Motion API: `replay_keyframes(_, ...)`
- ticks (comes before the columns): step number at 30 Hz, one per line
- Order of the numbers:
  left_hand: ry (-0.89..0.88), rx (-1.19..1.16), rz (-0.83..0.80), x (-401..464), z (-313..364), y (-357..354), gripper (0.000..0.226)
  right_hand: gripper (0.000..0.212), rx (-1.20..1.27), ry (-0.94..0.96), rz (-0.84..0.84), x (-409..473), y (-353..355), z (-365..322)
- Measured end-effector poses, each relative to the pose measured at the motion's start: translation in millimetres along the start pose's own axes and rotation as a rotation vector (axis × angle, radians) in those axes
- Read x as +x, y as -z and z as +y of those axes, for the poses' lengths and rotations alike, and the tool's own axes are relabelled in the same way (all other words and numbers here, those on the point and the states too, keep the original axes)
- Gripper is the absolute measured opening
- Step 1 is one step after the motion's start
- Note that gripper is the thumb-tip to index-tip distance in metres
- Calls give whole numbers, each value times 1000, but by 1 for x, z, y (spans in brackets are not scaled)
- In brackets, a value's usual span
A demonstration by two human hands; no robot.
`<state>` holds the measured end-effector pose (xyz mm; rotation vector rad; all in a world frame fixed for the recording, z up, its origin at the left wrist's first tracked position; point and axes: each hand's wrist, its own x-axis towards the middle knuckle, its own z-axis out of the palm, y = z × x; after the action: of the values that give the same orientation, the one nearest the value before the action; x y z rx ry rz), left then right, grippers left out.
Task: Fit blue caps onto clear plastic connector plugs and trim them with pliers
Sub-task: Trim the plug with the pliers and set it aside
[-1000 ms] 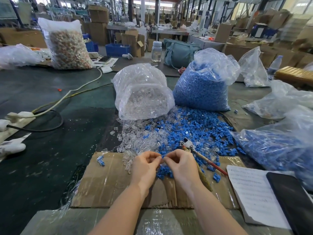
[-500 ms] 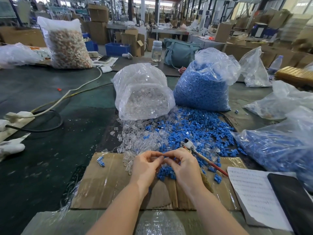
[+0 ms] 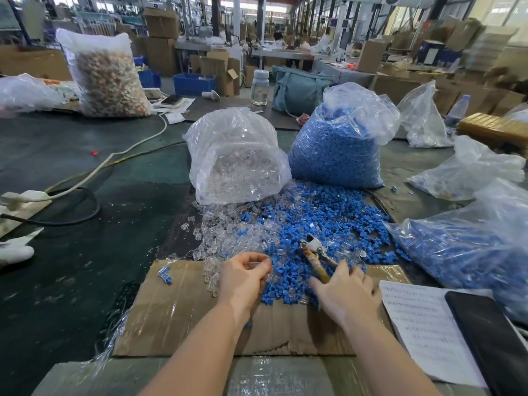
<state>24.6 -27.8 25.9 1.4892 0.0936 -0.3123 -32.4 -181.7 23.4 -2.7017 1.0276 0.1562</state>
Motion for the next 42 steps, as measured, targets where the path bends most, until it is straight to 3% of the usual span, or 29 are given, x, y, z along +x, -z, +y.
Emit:
replay_keyframes(3,17,5,-2,2,0,-3,7,80,-67,23,-15,3,0,4)
replay_keyframes(7,35,-23,-1,4,2,-4,7,60,-162,85,87,2,1,7)
replay_keyframes(13,56,-56,5,10,7,-3,6,36,-49,283,189,0,14,1)
replay_keyframes(18,100,-150,40,18,14,-4,9,24,365,427,-143,-13,30,-24)
replay_keyframes(24,125,-192,124,28,19,10,5,22,689,337,-455,-22,39,-38)
replay_keyframes(42,117,-188,180,31,20,18,6,17,772,241,-607,-30,38,-39)
